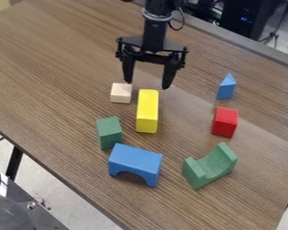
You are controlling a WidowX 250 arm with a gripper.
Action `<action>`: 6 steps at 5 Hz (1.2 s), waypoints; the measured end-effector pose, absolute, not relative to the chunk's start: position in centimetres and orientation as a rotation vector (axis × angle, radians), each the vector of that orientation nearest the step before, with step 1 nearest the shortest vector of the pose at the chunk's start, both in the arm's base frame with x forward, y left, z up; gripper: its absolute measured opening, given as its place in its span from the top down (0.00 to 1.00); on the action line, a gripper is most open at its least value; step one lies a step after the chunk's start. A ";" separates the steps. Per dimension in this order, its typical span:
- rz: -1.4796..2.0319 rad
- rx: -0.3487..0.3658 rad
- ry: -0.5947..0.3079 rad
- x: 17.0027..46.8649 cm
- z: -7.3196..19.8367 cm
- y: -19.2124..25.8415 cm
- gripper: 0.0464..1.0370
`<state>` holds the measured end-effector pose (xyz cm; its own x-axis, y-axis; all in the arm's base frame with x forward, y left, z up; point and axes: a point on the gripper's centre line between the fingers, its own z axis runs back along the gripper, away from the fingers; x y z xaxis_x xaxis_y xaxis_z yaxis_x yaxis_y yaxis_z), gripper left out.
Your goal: Move the yellow rectangle next to the red cube
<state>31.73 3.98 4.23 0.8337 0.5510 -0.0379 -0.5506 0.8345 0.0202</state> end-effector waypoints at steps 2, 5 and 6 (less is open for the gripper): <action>0.552 -0.153 0.067 30.0 4.0 2.0 0.04; 0.481 -0.177 0.136 29.2 2.9 0.9 0.20; 0.474 -0.149 0.147 29.7 2.3 1.4 0.45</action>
